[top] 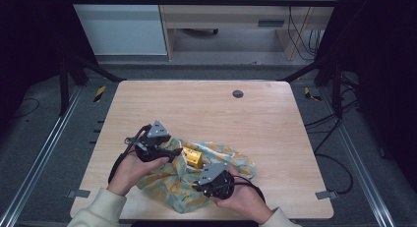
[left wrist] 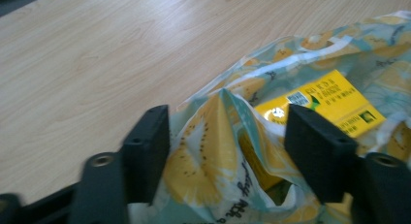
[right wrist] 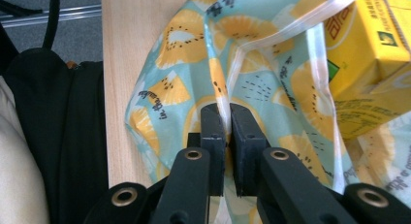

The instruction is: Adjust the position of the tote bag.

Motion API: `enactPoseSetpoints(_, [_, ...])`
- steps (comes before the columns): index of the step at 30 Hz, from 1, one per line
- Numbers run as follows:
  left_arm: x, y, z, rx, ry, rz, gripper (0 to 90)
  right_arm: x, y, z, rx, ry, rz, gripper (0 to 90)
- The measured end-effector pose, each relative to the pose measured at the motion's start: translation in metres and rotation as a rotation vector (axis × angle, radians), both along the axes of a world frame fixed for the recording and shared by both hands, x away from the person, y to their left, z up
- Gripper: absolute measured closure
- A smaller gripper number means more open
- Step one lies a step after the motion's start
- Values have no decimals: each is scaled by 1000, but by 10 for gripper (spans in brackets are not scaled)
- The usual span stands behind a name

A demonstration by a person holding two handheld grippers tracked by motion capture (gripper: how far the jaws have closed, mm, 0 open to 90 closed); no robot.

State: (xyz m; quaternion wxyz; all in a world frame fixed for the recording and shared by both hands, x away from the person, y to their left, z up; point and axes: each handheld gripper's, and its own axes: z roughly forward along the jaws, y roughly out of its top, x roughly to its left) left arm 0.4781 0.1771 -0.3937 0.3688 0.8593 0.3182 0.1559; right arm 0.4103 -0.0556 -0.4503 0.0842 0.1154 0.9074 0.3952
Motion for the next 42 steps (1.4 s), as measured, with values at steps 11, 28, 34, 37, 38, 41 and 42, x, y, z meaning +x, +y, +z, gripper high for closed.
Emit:
enactPoseSetpoints(11, [-27, 19, -2, -86, -56, -25, 855, 3, -10, 7, 30, -10, -44, 749])
enactPoseSetpoints(28, [-73, 38, -36, -95, -19, -142, 868, 11, -36, 16, 65, -9, -138, 536])
enactPoseSetpoints(34, [-78, 35, -44, -57, -4, -174, 870, 16, -51, 23, 82, -5, -172, 502])
enactPoseSetpoints(37, [-79, 33, -47, -34, -3, -182, 870, 20, -58, 29, 92, -11, -187, 493])
enactPoseSetpoints(38, [-79, 33, -48, -27, -2, -186, 870, 21, -60, 31, 93, -15, -188, 489])
enactPoseSetpoints(41, [-79, 33, -49, -26, -5, -185, 868, 25, -67, 36, 103, -7, -204, 475])
enactPoseSetpoints(42, [-79, 33, -49, -25, -7, -187, 867, 26, -70, 37, 112, -4, -213, 473])
